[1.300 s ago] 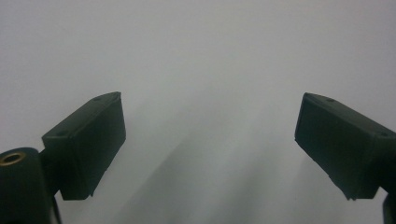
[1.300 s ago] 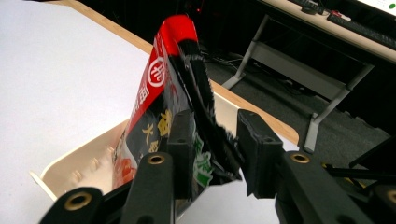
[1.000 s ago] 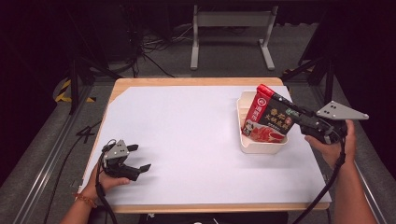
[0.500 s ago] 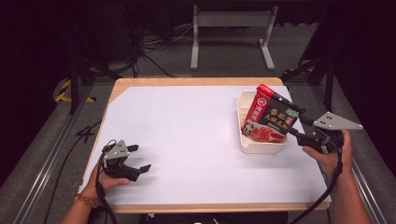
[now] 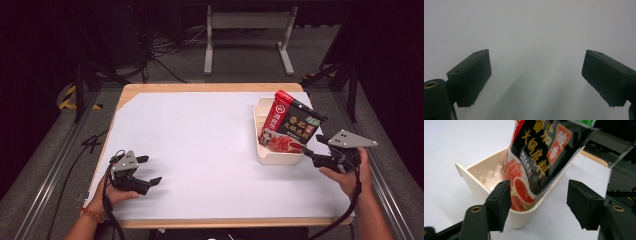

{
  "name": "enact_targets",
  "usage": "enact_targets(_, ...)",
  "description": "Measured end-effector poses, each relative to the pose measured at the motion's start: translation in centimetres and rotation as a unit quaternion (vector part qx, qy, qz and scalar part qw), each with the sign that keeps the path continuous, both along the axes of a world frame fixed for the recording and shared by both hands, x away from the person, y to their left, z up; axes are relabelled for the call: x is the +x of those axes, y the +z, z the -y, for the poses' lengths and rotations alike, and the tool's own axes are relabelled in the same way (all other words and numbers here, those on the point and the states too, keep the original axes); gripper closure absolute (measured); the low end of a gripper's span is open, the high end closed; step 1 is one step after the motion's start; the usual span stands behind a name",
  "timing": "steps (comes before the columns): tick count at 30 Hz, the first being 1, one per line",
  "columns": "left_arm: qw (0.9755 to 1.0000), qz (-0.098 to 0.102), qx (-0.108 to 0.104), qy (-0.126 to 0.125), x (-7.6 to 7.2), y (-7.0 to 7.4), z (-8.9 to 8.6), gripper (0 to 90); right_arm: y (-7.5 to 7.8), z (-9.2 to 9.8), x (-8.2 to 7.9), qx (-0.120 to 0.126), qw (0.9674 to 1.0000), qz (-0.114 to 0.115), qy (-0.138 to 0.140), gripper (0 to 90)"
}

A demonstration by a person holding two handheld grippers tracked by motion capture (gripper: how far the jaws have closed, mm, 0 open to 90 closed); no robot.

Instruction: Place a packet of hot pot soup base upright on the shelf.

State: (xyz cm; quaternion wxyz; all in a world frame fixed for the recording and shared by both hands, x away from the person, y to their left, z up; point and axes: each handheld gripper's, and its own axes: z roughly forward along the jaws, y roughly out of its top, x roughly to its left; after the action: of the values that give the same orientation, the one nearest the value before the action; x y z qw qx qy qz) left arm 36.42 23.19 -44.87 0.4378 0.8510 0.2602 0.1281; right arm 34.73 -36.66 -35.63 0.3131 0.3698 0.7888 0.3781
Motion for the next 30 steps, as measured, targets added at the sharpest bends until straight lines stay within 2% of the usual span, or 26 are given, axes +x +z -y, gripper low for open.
enact_targets(8, 1.0, 0.001, -0.001, 0.0, 0.0, 0.0, 0.0, 9.9, -1.1, -0.2, -0.7, -0.015, 0.9998, -0.012, 0.006, 26.5)
enact_targets(11, 1.0, 0.002, 0.0, 0.001, -0.1, 0.0, 0.0, 9.9, -1.4, -0.2, -0.9, -0.016, 0.9998, -0.013, 0.006, 25.8)
enact_targets(19, 1.0, 0.003, 0.001, 0.0, -0.1, 0.1, 0.0, 9.9, -3.2, -0.4, -1.5, -0.037, 0.9984, -0.041, 0.009, 22.3)
enact_targets(24, 1.0, 0.005, 0.001, 0.0, -0.1, 0.1, 0.0, 9.9, -4.0, -0.6, -2.0, -0.042, 0.9976, -0.051, 0.018, 20.1)
enact_targets(26, 1.0, 0.005, 0.001, 0.0, -0.1, 0.1, 0.0, 9.8, -4.6, -0.8, -2.3, -0.053, 0.9968, -0.055, 0.023, 19.0)
enact_targets(30, 1.0, 0.006, 0.001, 0.0, -0.2, 0.1, -0.1, 9.6, -5.1, -0.9, -2.6, -0.056, 0.9966, -0.055, 0.026, 18.4)
